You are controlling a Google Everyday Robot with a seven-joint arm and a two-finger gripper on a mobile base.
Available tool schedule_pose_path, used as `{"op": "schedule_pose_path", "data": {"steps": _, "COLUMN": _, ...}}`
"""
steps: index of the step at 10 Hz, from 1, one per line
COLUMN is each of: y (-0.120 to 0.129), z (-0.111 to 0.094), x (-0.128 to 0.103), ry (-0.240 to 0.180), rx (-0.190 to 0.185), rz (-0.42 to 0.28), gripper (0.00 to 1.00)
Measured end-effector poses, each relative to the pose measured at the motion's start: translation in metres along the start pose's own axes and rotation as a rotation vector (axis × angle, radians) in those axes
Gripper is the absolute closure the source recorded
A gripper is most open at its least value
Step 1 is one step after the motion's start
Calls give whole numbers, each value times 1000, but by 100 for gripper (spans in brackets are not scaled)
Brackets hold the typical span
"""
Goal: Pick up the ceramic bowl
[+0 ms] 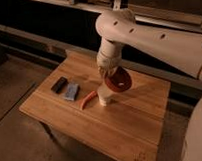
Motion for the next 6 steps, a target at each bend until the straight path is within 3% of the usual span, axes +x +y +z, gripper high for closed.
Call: {"op": "schedule_pose_path", "data": {"steps": 6, "y": -37, "z": -8, "x": 8, "ry": 0, "rx": -12, "rz": 62, "gripper": 100}}
